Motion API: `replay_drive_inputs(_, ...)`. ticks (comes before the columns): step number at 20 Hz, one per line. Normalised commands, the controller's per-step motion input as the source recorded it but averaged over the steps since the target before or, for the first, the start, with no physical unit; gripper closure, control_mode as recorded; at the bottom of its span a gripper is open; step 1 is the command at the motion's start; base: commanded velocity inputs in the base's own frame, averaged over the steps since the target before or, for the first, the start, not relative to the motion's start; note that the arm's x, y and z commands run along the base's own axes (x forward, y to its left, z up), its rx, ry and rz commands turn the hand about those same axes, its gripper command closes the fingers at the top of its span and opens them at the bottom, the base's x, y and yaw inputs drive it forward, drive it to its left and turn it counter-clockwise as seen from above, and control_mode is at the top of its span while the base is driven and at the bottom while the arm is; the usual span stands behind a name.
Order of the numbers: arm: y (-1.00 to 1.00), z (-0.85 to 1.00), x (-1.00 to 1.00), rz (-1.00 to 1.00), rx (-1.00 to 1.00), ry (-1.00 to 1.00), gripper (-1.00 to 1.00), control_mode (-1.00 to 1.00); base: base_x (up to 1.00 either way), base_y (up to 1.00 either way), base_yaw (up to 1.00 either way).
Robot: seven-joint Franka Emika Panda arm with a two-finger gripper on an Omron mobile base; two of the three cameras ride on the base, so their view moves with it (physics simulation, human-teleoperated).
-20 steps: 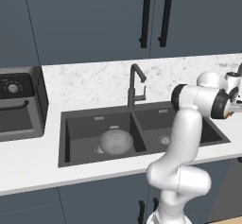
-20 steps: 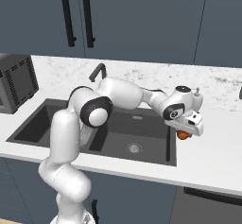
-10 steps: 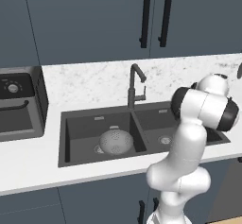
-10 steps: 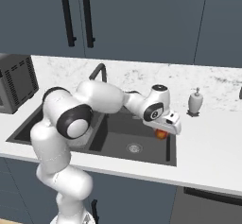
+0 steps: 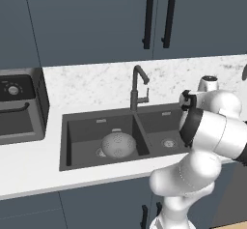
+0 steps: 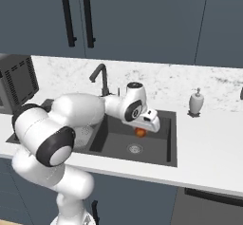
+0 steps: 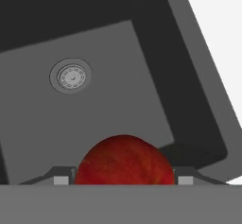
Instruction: Put the colander in the sink, put the apple in the colander, and turn on the sink faucet and pour water over the colander.
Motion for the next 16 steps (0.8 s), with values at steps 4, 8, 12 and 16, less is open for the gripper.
replay_drive_inputs(4, 0.97, 0.16, -0.02, 0.08, 0.00, 0.01, 1.00, -1.00, 0.00, 0.00, 0.00)
replay_drive_inputs(8, 1.00, 0.10, 0.00, 0.15, 0.00, 0.11, 1.00, -1.00, 0.00, 0.00, 0.00)
replay_drive_inputs(12, 1.00, 0.10, -0.01, 0.14, 0.00, 0.06, 1.00, -1.00, 0.00, 0.00, 0.00)
replay_drive_inputs(16, 0.99, 0.11, -0.05, 0.11, 0.01, 0.02, 1.00, -1.00, 0.00, 0.00, 0.00)
